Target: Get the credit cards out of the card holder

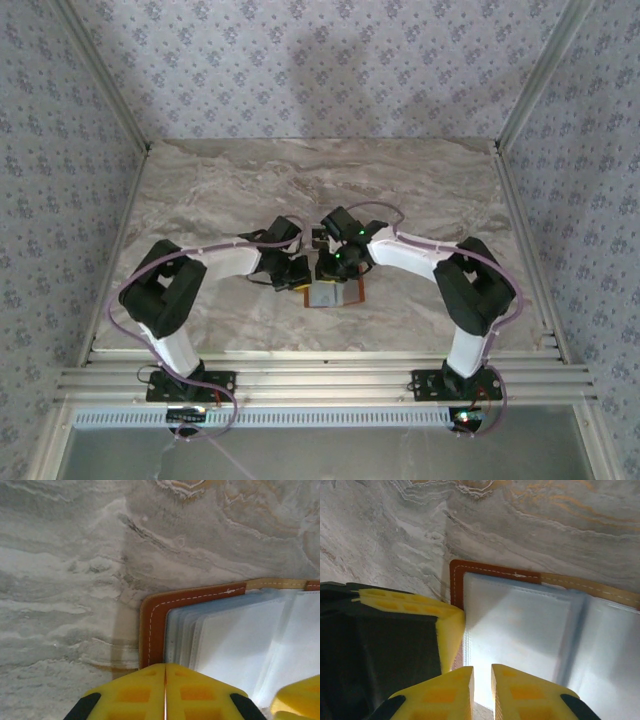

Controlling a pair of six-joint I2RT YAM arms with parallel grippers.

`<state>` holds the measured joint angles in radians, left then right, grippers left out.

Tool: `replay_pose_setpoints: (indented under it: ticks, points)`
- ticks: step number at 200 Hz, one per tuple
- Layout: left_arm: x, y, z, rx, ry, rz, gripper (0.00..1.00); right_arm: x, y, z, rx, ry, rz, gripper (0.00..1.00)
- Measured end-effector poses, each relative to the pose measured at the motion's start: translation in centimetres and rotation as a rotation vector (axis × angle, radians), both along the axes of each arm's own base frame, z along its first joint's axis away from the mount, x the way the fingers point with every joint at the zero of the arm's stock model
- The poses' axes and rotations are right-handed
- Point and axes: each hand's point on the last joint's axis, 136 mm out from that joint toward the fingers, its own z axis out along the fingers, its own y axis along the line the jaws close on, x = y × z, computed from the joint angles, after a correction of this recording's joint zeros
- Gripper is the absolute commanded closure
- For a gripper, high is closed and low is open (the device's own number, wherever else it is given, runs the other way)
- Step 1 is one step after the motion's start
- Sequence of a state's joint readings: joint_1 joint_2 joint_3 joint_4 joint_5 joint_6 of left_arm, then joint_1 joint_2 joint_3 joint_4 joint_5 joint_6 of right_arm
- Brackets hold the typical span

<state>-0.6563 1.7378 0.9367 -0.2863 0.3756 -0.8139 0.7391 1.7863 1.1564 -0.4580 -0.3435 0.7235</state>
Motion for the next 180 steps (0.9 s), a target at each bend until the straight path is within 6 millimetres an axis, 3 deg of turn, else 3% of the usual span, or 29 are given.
replay_pose_setpoints:
  ticks: [78, 180]
  points:
    - [0.1, 0.4, -0.2, -0.023, 0.016, 0.014, 0.94, -0.6, 1.1, -2.5, 0.013, 0.074, 0.007, 0.80]
    - [0.1, 0.5, -0.3, -0.024, 0.010, 0.002, 0.94, -0.4, -0.6, -2.3, -0.117, 0.020, 0.016, 0.63]
